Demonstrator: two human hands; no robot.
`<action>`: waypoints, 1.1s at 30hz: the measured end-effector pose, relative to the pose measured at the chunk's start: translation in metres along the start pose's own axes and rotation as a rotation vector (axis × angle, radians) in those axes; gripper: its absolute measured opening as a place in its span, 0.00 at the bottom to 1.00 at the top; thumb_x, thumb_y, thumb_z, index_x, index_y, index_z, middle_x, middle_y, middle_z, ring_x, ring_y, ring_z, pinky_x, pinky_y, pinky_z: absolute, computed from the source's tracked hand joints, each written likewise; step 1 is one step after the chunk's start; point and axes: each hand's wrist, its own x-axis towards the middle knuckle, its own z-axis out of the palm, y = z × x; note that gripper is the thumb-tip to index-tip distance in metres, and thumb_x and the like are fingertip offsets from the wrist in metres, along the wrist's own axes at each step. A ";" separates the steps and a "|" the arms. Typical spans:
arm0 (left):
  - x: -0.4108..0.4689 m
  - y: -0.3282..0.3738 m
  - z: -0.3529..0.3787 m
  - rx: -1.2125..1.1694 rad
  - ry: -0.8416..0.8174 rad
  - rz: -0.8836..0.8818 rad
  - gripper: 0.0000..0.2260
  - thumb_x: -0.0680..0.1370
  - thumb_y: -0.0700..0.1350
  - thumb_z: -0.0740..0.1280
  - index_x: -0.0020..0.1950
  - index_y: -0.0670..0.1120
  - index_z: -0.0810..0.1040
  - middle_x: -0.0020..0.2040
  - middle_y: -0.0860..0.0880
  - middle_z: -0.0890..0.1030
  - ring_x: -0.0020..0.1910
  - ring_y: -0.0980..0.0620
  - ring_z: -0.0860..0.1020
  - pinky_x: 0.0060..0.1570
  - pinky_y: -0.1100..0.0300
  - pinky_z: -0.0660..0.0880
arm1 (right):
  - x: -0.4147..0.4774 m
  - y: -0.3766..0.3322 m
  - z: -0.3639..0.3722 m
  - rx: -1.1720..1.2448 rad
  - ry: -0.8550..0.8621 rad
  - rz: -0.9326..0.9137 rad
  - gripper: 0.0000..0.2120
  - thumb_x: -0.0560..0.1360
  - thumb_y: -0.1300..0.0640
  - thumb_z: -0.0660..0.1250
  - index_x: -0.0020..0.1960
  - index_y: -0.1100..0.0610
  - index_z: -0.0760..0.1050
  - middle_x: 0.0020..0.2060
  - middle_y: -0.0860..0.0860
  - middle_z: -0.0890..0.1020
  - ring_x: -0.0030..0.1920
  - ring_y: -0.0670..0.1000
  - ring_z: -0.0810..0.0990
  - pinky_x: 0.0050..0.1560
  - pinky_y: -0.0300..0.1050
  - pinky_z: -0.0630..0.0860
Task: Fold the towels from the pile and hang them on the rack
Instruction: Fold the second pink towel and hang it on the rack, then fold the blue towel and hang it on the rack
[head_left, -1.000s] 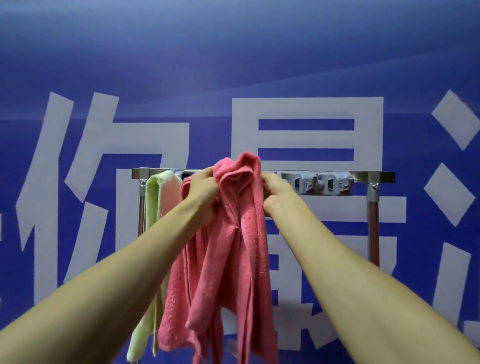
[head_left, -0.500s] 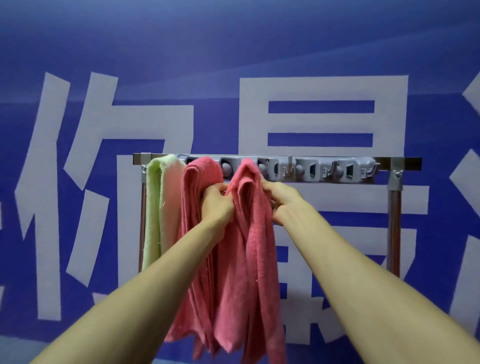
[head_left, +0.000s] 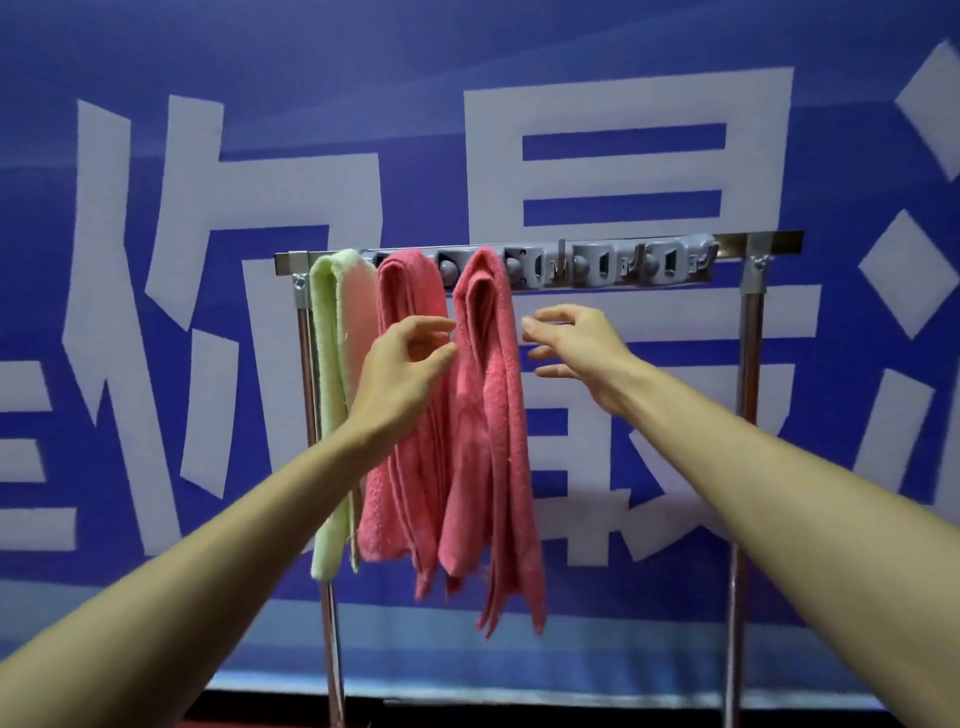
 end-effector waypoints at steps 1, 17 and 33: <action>-0.010 0.008 -0.002 -0.002 -0.025 0.014 0.08 0.76 0.40 0.69 0.53 0.50 0.81 0.47 0.52 0.83 0.47 0.57 0.81 0.52 0.61 0.78 | -0.015 -0.001 -0.008 -0.027 -0.045 -0.004 0.17 0.77 0.53 0.67 0.63 0.58 0.72 0.53 0.54 0.81 0.47 0.49 0.81 0.42 0.42 0.79; -0.214 -0.040 0.070 0.173 -0.952 -0.255 0.07 0.74 0.41 0.72 0.51 0.48 0.80 0.42 0.51 0.80 0.42 0.55 0.77 0.53 0.53 0.75 | -0.188 0.156 -0.069 -0.375 -0.373 0.351 0.12 0.78 0.59 0.64 0.61 0.60 0.73 0.49 0.56 0.82 0.47 0.53 0.82 0.45 0.45 0.78; -0.343 -0.236 0.201 0.108 -1.249 -0.616 0.05 0.70 0.47 0.69 0.44 0.54 0.79 0.40 0.53 0.83 0.44 0.51 0.79 0.56 0.47 0.75 | -0.274 0.506 -0.058 -0.432 -0.163 1.020 0.11 0.71 0.66 0.62 0.33 0.56 0.75 0.40 0.57 0.83 0.36 0.55 0.78 0.32 0.41 0.75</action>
